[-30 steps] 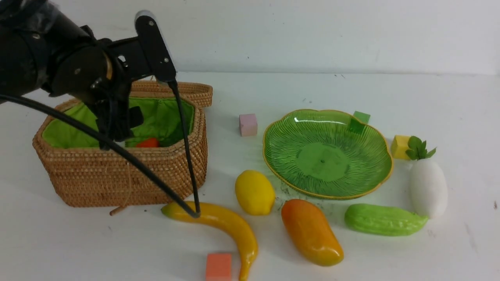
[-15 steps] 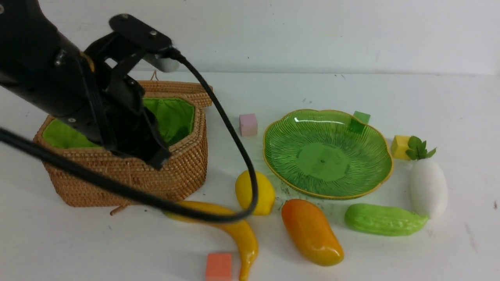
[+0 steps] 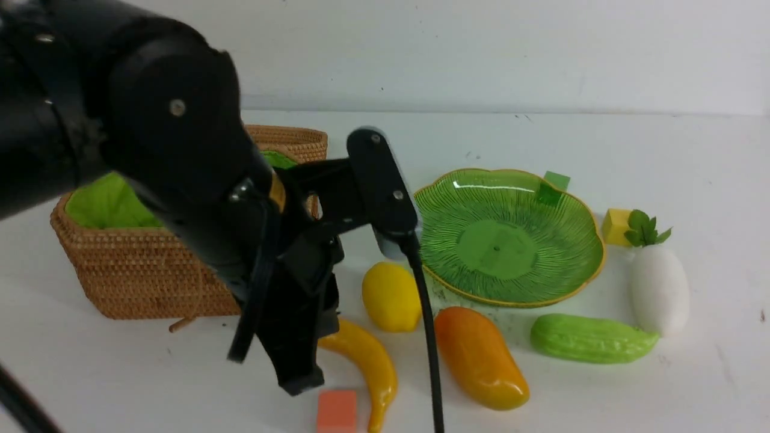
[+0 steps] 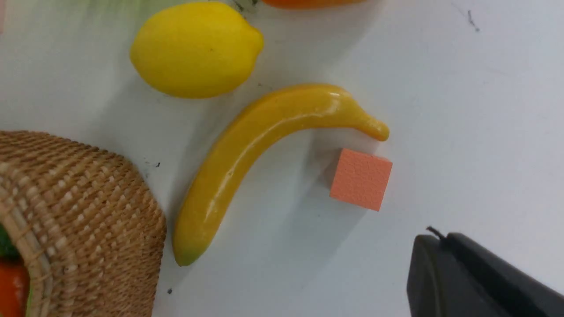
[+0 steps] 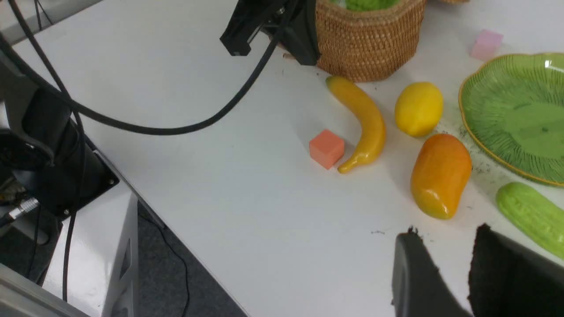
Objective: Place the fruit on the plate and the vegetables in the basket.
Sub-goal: Use the left arm to grab a banana and put it into the right plate
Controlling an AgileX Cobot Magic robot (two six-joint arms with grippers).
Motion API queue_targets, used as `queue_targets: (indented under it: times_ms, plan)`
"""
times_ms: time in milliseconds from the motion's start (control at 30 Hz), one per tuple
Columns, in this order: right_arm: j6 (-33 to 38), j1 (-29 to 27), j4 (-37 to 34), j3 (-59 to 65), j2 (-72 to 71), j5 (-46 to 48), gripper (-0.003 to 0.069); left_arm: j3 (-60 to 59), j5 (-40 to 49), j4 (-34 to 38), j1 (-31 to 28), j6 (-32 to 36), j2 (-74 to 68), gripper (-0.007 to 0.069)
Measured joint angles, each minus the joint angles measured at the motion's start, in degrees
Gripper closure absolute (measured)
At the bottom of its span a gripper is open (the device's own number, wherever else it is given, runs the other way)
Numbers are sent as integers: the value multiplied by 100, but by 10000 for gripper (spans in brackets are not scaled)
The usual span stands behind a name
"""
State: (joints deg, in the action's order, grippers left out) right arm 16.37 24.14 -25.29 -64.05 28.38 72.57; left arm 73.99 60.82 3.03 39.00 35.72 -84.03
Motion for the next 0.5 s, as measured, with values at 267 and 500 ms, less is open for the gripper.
queue_targets:
  times_ms: [267, 500]
  plan:
    - [-22, 0, 77, 0, 0, 0, 451, -17, -567, -62, 17, 897, -979, 396]
    - [-22, 0, 120, 0, 0, 0, 445, -17, -1401, -821, 17, 1214, -1719, 105]
